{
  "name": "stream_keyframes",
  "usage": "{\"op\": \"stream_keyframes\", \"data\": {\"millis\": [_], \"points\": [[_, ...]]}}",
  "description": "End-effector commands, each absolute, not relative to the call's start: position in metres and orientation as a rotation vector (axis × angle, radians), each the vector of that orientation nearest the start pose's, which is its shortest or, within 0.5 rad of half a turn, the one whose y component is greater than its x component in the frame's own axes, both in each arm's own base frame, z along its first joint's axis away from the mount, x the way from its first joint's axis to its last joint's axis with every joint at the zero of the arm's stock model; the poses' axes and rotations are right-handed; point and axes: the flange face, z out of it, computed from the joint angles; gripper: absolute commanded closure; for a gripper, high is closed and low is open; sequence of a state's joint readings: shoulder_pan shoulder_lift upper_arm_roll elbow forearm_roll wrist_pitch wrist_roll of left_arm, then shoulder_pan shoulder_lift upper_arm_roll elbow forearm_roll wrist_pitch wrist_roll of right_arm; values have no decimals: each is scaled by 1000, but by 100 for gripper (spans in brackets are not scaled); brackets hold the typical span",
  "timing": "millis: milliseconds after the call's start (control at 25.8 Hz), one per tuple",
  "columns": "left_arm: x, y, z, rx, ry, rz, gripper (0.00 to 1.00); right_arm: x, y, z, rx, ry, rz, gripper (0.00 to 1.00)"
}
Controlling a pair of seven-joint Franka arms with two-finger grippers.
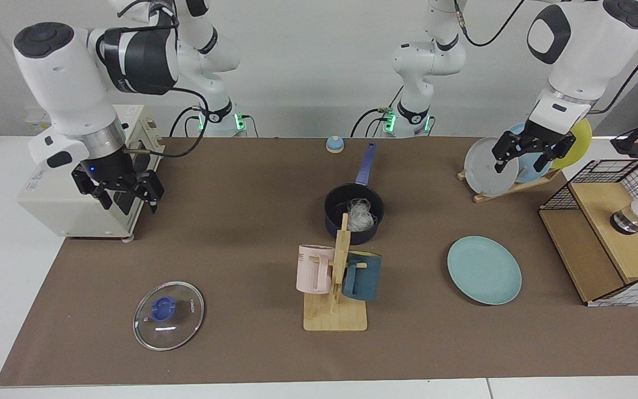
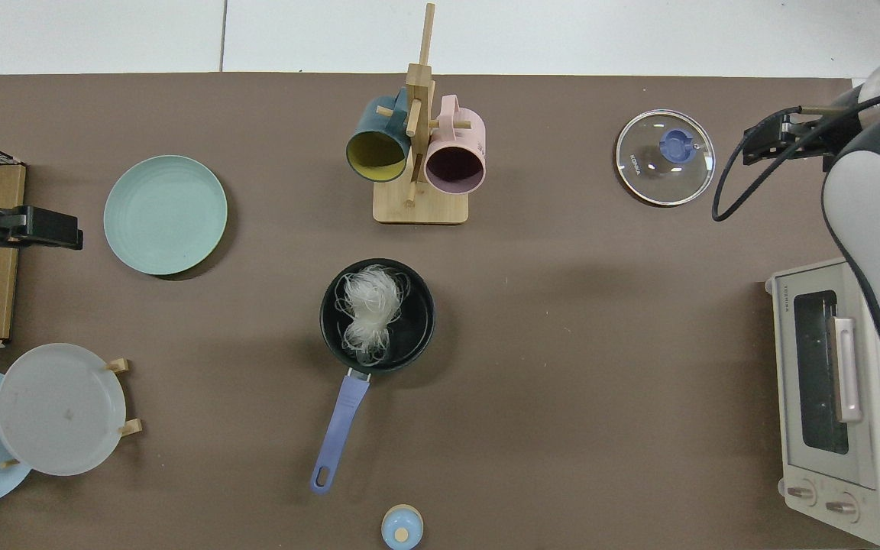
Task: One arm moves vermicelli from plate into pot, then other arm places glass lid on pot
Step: 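Reach the right gripper to the glass lid and grasp its knob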
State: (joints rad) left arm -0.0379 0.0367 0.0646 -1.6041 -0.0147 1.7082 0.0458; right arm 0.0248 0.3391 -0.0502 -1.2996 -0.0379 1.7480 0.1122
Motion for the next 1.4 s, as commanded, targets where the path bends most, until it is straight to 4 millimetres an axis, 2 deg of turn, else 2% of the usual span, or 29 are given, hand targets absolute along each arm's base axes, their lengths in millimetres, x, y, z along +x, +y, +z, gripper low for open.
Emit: {"op": "stream_keyframes", "data": {"millis": [0,272,349,505,660,815,932,1048,1242,1359], "points": [[568,11,605,-3143,38,-94,0,700,-13,534,-3172,152,-171,1],[568,15,605,-3143,30,-94,0,725,-16,484,-3170,150,-194,1],[568,15,605,-3143,30,-94,0,733,-14,463,-3169,139,-199,1],[568,13,606,-3143,35,-97,0,751,-10,435,-3180,129,-211,1],[568,13,605,-3143,35,-94,0,757,-12,430,-3181,108,-269,1],[568,14,605,-3143,33,-94,0,763,-13,407,-3185,87,-267,1],[568,13,605,-3143,35,-94,0,764,-15,405,-3179,91,-285,1],[568,13,605,-3143,35,-94,0,761,-16,390,-3169,96,-252,1],[568,13,605,-3143,35,-94,0,761,-21,380,-3167,90,-278,1],[568,13,605,-3143,35,-94,0,760,-17,366,-3162,78,-298,1]]}}
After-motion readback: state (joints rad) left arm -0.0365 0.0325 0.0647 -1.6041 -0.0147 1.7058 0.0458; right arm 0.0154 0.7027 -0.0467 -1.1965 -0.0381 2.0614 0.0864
